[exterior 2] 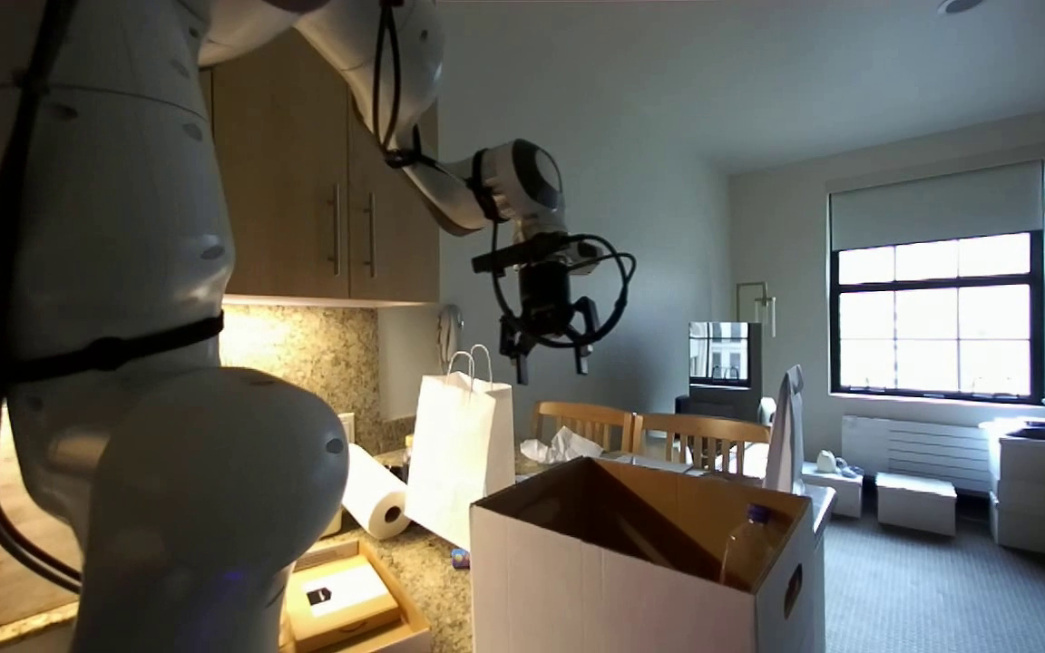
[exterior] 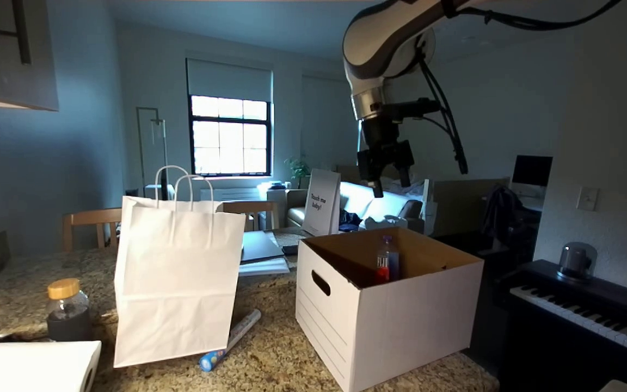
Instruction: Pick up the bottles from the counter and put put them in the box
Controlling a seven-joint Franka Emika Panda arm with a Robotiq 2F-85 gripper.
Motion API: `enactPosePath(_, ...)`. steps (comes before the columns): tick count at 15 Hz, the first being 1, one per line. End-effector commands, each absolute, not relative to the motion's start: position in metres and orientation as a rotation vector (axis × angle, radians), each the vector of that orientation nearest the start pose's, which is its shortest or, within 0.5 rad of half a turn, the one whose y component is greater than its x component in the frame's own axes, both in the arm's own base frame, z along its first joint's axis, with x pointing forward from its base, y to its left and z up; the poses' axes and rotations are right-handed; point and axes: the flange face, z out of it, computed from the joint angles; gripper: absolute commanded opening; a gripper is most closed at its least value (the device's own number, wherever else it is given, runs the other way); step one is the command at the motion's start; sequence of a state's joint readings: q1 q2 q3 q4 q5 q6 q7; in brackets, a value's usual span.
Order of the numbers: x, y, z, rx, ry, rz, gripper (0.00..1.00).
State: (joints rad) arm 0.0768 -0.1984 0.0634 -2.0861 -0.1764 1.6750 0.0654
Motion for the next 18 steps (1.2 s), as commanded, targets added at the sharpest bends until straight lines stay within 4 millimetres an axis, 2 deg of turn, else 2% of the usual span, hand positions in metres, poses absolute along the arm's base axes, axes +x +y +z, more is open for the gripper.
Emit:
enactPosePath(1,0.41,0.116,0.468,-3.362,-0.49,0.231,1.0)
enactPosePath(4,0.357,0.171,0.438,-3.323,-0.762,0.095,1.0)
enactPosePath(5,0.337,0.185,0.429,-3.284,-0.856,0.069,1.0)
enactPosePath(7,0.309,0.206,0.417,-3.216,-0.995,-0.017,1.0)
enactPosePath(9,0.285,0.234,0.417,-3.131,-1.113,-0.078,1.0)
enactPosePath(12,0.26,0.272,0.438,-3.039,-1.184,-0.147,1.0)
enactPosePath(13,0.271,0.264,0.427,-3.094,-1.13,-0.104,1.0)
enactPosePath(14,0.263,0.272,0.433,-3.074,-1.158,-0.131,1.0)
enactPosePath(16,0.259,0.275,0.438,-3.066,-1.172,-0.156,1.0)
enactPosePath(18,0.263,0.264,0.422,-3.0,-1.165,-0.126,1.0)
